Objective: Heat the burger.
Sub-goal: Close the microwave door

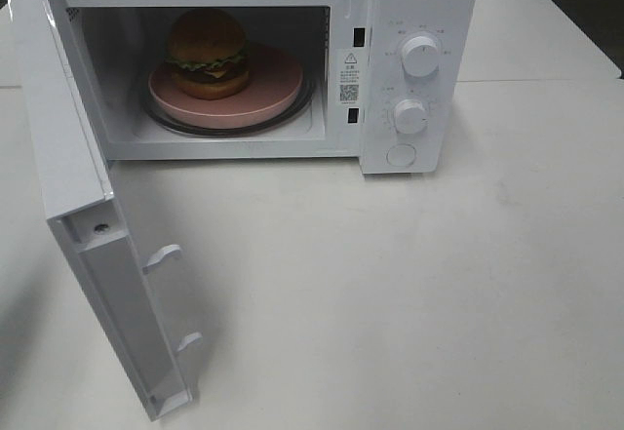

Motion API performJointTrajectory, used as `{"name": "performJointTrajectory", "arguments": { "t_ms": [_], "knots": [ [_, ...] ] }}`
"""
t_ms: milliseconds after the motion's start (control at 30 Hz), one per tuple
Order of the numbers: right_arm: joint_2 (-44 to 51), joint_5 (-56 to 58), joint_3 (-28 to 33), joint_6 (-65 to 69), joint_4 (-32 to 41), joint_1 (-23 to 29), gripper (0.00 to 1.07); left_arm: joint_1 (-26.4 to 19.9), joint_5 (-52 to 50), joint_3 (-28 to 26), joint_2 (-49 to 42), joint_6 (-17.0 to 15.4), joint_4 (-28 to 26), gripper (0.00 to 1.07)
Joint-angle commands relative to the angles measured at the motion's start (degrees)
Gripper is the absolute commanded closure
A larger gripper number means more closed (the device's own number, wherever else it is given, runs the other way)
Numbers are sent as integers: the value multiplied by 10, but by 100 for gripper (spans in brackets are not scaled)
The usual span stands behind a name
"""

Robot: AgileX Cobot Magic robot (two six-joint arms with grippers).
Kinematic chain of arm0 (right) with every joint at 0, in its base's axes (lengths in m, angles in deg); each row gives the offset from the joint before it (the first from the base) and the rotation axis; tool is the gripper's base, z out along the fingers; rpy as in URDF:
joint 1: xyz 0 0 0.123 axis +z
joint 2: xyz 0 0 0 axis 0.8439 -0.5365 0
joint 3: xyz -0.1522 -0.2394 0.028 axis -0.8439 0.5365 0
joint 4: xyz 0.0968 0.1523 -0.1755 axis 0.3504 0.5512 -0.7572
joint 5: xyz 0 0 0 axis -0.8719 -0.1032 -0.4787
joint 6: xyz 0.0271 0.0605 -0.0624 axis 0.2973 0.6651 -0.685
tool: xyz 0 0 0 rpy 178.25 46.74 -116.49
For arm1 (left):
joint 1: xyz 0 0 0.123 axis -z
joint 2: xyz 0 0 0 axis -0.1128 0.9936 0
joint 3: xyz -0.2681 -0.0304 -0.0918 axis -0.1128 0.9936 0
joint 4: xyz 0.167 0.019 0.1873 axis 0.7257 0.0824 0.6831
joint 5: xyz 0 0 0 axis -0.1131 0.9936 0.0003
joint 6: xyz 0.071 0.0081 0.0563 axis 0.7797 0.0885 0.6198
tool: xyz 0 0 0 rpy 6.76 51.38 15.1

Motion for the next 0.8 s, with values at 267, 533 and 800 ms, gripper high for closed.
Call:
{"name": "performJointTrajectory", "arguments": {
  "t_ms": [267, 533, 800],
  "knots": [
    [15, -6, 2, -3, 1, -2, 31, -2, -124, 1, 97, -76, 84, 107],
    [15, -6, 2, -3, 1, -2, 31, 2, -168, -16, 160, -96, 116, 107],
    [15, -6, 2, -3, 1, -2, 31, 56, -215, -26, 211, -91, 125, 107]
  ]
}}
